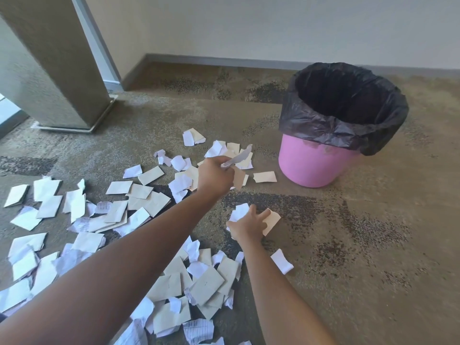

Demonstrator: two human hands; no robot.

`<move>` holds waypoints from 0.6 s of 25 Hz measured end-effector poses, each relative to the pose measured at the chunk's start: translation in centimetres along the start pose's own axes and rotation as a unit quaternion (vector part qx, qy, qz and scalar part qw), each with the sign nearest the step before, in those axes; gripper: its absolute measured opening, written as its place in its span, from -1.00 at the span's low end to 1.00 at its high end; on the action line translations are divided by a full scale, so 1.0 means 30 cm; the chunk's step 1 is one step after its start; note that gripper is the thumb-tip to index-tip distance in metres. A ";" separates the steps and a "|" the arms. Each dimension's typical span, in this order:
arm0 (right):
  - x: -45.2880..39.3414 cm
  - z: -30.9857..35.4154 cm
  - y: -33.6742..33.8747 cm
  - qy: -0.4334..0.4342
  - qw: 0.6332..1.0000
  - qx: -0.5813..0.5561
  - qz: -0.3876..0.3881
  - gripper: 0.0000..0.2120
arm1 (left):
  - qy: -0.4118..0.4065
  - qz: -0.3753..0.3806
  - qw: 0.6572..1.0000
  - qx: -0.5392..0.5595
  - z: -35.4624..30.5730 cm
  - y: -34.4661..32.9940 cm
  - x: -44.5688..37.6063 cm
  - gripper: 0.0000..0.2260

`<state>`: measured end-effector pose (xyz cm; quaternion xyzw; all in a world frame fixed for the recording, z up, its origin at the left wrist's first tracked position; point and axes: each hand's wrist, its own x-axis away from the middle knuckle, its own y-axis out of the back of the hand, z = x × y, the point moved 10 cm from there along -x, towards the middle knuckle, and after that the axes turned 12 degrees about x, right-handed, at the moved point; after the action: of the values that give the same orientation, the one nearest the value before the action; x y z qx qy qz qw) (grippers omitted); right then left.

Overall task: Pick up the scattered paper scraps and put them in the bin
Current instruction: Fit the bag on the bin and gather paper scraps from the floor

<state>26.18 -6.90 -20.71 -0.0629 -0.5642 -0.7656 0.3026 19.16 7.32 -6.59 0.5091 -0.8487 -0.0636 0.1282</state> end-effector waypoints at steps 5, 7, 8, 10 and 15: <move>-0.007 -0.060 0.028 -0.077 0.994 -0.067 0.029 -0.12 | -0.005 0.007 1.000 0.017 -0.065 -0.012 -0.007 -0.76; -0.008 -0.085 0.053 -0.095 0.992 -0.078 0.033 -0.11 | 0.000 0.013 1.000 0.023 -0.075 -0.023 -0.007 -0.76; -0.007 -0.092 0.062 -0.098 0.992 -0.080 0.026 -0.14 | 0.003 0.016 1.000 0.025 -0.078 -0.032 -0.006 -0.75; -0.002 -0.088 0.068 -0.082 0.993 -0.089 -0.002 -0.24 | 0.003 0.020 0.999 0.033 -0.092 -0.052 0.004 -0.75; -0.006 -0.091 0.039 -0.028 0.992 -0.122 -0.032 -0.55 | 0.001 0.032 0.998 0.056 -0.129 -0.102 0.019 -0.75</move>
<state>27.60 -9.49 -20.79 -0.1028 -0.4764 -0.8360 0.2522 22.58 5.46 -3.52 0.4878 -0.8668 -0.0114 0.1028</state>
